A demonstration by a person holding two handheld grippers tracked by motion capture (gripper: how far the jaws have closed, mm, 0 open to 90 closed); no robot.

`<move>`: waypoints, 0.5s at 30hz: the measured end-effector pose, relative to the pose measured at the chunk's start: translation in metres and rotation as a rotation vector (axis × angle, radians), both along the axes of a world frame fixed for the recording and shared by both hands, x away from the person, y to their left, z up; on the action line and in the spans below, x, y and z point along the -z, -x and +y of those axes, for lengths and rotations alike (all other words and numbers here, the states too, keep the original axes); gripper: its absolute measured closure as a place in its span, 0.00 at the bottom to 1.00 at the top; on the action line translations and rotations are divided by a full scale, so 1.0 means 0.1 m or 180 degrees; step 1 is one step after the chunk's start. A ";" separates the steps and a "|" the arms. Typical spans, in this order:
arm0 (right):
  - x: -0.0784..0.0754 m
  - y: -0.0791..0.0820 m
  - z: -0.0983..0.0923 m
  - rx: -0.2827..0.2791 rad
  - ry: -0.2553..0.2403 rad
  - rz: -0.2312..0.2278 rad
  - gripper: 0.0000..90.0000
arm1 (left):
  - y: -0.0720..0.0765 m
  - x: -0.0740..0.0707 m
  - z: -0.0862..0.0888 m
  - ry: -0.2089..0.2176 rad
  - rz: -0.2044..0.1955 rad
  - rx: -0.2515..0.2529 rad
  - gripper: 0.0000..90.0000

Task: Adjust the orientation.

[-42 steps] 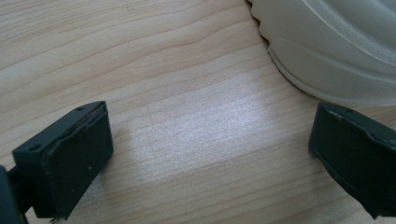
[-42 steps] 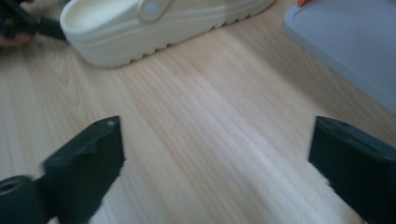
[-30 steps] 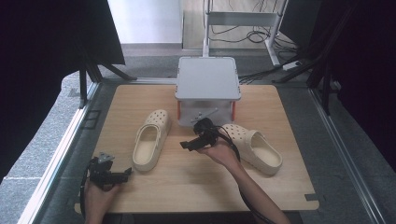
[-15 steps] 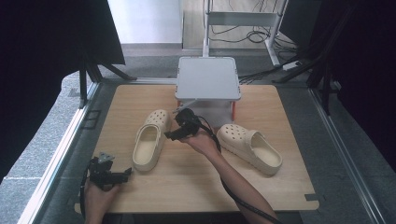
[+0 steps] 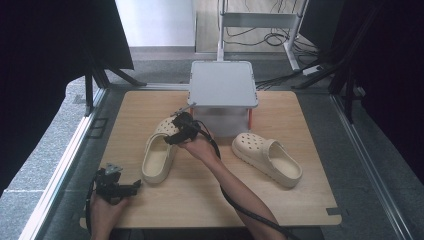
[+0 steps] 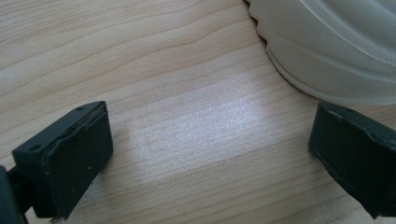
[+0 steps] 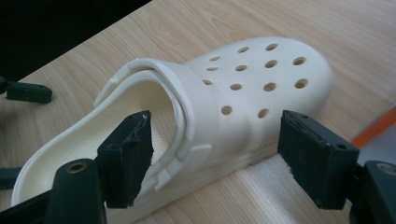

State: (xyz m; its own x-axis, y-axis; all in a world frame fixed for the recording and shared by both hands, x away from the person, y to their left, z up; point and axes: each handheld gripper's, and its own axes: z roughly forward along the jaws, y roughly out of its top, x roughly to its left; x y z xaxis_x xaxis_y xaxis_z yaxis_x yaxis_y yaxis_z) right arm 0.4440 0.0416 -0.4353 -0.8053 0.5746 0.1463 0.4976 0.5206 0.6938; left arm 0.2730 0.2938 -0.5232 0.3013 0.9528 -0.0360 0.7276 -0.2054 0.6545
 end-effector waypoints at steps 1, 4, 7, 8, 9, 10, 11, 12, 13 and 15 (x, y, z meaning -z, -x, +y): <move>0.02 -0.01 0.03 0.0008 0.0017 0.0018 0.29 | 0.00 0.00 0.00 0.0000 0.0000 0.0000 0.00; 0.06 -0.01 0.11 0.0053 0.0115 0.0019 0.29 | 0.00 0.00 0.00 -0.0002 -0.0001 -0.0001 0.00; 0.12 -0.02 0.18 0.0119 0.0255 0.0043 0.30 | 0.00 0.00 0.00 -0.0010 -0.0004 0.0005 0.00; 0.14 -0.02 0.20 0.0150 0.0303 0.0054 0.33 | 0.00 0.00 0.00 -0.0010 -0.0004 0.0005 0.00; 0.15 -0.02 0.21 0.0173 0.0320 0.0078 0.37 | 0.00 0.00 0.00 -0.0009 -0.0005 0.0004 0.00; 0.15 -0.02 0.21 0.0190 0.0279 0.0131 0.44 | 0.00 0.00 0.00 -0.0009 -0.0004 0.0004 0.00; 0.13 -0.01 0.21 0.0240 0.0263 0.0143 0.52 | 0.00 0.00 0.00 -0.0009 -0.0004 0.0004 0.00; 0.11 0.01 0.22 0.0255 0.0316 0.0090 0.59 | 0.00 0.00 0.00 -0.0007 -0.0004 0.0002 0.00; 0.11 0.01 0.22 0.0255 0.0316 0.0090 0.59 | 0.00 0.00 0.00 -0.0004 -0.0002 0.0001 0.00; 0.06 0.03 0.20 0.0281 0.0412 -0.0022 0.72 | 0.00 0.00 0.00 -0.0003 -0.0002 0.0003 0.00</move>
